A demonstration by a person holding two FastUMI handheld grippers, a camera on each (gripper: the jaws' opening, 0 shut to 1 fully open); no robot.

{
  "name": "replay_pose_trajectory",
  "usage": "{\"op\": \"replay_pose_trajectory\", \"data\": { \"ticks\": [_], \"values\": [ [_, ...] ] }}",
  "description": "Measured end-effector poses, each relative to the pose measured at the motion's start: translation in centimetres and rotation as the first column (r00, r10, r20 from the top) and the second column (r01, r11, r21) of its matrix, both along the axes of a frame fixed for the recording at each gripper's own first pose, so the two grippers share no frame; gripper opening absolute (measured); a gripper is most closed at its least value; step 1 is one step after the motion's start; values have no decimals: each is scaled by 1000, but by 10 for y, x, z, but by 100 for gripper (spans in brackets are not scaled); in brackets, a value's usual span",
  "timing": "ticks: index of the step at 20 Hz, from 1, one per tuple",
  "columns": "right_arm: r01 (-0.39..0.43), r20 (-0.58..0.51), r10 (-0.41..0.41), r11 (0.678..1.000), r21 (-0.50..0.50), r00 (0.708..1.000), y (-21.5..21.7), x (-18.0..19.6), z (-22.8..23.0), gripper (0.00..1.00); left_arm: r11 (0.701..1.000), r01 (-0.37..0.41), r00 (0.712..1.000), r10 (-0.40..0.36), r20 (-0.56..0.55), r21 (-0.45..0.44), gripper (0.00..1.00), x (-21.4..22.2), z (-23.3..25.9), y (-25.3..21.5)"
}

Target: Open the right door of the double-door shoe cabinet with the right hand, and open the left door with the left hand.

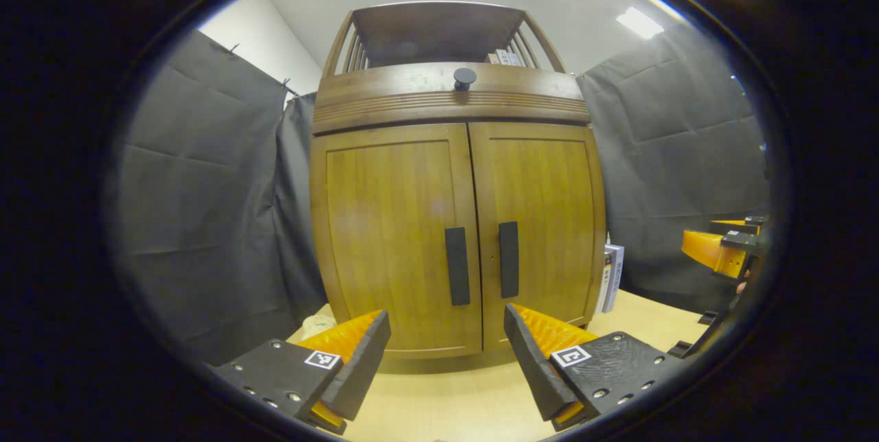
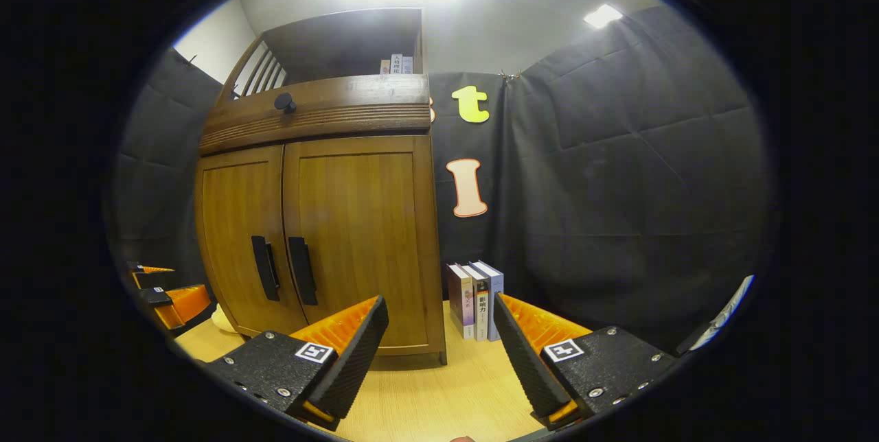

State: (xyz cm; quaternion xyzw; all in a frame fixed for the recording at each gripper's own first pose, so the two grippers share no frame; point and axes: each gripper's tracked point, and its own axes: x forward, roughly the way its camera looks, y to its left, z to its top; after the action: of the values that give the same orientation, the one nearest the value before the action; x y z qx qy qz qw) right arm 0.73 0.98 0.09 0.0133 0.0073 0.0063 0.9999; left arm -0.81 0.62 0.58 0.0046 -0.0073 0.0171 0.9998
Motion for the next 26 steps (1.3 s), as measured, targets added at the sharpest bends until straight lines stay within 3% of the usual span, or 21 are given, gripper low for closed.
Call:
{"op": "replay_pose_trajectory", "data": {
  "ticks": [7,8,10,12,13,14,15,16,26],
  "values": [
    [-100,35,98,993,58,995,44,40,29,95,998,-63,998,63,-2,-5,100,-11,8,14],
    [-118,44,115,991,70,992,53,47,34,95,997,-76,997,76,-3,-7,95,-13,11,17],
    [-148,48,144,984,96,988,68,61,41,96,995,-103,995,103,-9,-14,100,-17,12,32],
    [-177,54,171,976,126,984,83,73,46,95,991,-129,992,129,-11,-21,100,-30,9,41],
    [-190,55,184,972,135,981,91,79,47,95,989,-143,990,143,-10,-22,95,-36,9,47],
    [-200,56,194,970,139,979,97,84,49,95,987,-156,988,156,-9,-23,98,-41,10,51],
    [-210,57,204,968,140,977,104,89,49,95,985,-170,985,170,-10,-22,100,-47,10,55],
    [-220,58,214,965,142,975,111,95,49,94,982,-186,983,185,-12,-20,88,-51,10,61],
    [-304,1,307,942,145,952,175,138,11,94,947,-322,946,322,-29,-3,88,-95,24,96]
  ]
}}
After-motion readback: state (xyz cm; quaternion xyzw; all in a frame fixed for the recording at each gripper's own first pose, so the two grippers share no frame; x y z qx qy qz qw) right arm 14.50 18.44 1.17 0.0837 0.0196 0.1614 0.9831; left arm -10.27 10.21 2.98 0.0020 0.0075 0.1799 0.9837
